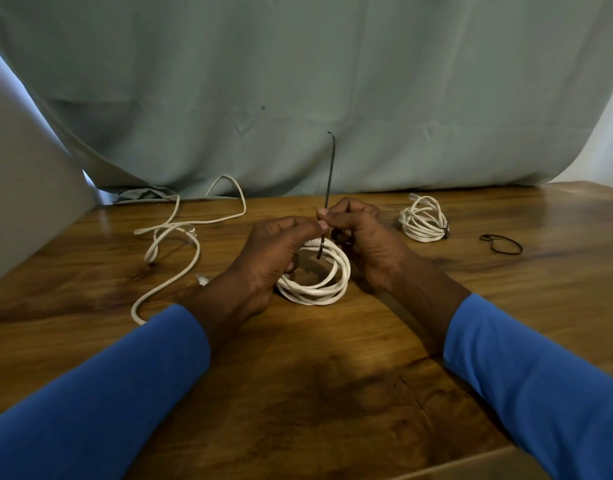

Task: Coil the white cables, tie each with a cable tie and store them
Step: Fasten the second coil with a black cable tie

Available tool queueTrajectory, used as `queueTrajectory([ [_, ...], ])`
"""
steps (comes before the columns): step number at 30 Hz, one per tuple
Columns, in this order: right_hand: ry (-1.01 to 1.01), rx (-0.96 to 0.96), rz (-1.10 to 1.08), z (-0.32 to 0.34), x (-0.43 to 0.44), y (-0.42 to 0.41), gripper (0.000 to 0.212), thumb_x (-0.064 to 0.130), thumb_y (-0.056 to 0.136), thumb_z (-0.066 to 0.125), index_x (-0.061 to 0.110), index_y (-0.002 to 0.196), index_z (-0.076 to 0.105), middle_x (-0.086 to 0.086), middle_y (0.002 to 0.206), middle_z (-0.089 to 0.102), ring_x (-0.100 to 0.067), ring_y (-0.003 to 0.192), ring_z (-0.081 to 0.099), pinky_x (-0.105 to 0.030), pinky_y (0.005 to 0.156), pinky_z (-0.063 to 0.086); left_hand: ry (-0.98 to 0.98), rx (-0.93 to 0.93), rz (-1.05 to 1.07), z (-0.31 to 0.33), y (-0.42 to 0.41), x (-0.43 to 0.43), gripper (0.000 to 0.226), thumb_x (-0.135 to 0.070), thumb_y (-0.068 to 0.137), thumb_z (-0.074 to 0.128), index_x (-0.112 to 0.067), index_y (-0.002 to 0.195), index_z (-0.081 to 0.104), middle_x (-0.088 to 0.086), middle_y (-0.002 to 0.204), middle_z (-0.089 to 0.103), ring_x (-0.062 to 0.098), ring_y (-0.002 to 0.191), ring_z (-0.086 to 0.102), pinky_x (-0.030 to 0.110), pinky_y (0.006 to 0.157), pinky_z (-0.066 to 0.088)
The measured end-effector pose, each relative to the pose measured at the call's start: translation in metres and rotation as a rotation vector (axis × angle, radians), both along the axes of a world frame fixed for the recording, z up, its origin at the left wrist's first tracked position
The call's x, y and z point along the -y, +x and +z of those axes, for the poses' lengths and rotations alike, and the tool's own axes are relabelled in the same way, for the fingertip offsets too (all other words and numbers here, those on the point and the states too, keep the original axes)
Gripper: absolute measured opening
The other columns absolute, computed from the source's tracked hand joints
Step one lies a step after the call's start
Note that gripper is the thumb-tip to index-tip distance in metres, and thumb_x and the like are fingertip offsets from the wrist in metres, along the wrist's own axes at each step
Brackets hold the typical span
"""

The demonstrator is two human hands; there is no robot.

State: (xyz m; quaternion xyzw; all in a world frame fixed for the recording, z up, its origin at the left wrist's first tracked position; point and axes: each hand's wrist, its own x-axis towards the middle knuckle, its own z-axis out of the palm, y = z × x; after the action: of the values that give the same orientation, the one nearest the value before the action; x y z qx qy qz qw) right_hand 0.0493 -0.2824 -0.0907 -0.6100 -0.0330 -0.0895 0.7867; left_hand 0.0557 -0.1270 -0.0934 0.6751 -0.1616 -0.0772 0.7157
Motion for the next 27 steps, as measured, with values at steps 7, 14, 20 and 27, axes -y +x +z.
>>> queueTrajectory([
  [7,-0.023,0.044,-0.106,-0.002,0.002,0.003,0.027,0.007,0.088,0.076,0.018,0.066,0.064,0.001,0.062,0.056,-0.009,0.059,0.043,-0.029,0.06,0.04,0.028,0.012,0.029,0.002,-0.005,0.002,0.019,-0.02,0.09,0.077,-0.021,0.071,0.077,-0.003,0.06,0.062,0.006,0.04,0.04,0.017,0.038,0.031],
  [14,-0.083,0.121,-0.268,-0.001,0.002,0.006,0.027,0.004,0.091,0.074,0.013,0.069,0.06,0.006,0.057,0.055,-0.009,0.057,0.047,-0.03,0.058,0.042,0.06,0.013,0.018,0.003,-0.004,0.001,0.029,-0.021,0.09,0.075,-0.026,0.062,0.075,-0.002,0.056,0.054,0.01,0.044,0.038,0.023,0.044,0.034],
  [20,-0.186,0.221,-0.438,-0.006,-0.007,0.006,0.026,0.002,0.092,0.072,0.006,0.072,0.057,-0.021,0.067,0.055,-0.024,0.057,0.053,-0.035,0.056,0.05,0.041,0.019,-0.031,0.003,-0.005,0.002,0.025,-0.019,0.092,0.07,-0.022,0.067,0.069,0.0,0.061,0.057,0.012,0.049,0.046,0.025,0.048,0.04],
  [27,-0.416,0.362,-0.593,-0.013,-0.004,0.009,0.024,0.011,0.089,0.076,0.005,0.073,0.059,-0.021,0.065,0.059,-0.036,0.058,0.055,-0.042,0.057,0.051,0.055,0.058,-0.043,0.002,-0.007,0.004,0.031,-0.021,0.094,0.07,-0.025,0.064,0.072,0.001,0.064,0.063,0.013,0.049,0.053,0.024,0.047,0.041],
])
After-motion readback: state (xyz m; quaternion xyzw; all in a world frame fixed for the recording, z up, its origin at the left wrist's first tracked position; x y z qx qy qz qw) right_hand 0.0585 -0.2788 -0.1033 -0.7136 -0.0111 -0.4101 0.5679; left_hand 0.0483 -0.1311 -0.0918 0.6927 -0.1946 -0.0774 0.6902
